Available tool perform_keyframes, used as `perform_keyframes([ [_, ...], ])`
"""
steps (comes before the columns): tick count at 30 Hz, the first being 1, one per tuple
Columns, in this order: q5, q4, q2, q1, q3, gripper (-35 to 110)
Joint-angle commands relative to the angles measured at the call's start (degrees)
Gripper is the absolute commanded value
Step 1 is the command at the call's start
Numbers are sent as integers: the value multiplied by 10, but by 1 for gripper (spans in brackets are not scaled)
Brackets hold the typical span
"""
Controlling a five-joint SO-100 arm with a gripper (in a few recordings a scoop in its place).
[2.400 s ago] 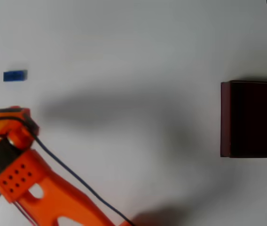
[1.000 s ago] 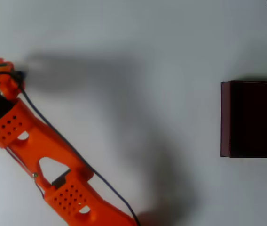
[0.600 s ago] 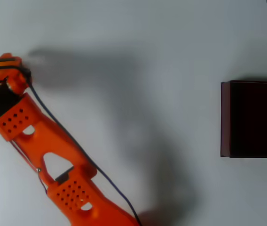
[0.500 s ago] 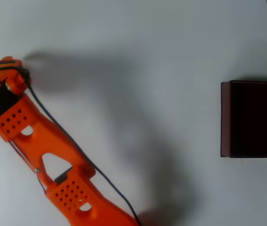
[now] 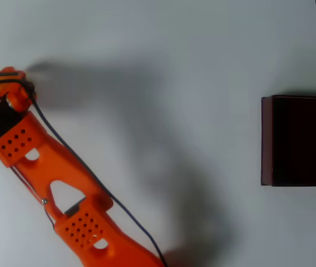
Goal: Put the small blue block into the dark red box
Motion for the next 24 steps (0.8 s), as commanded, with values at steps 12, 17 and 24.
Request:
perform_keyframes([
  [12, 29, 25, 4, -10, -24, 18],
  [17, 35, 23, -13, 4, -34, 17],
  [24, 41, 19, -39, 22, -47, 5],
])
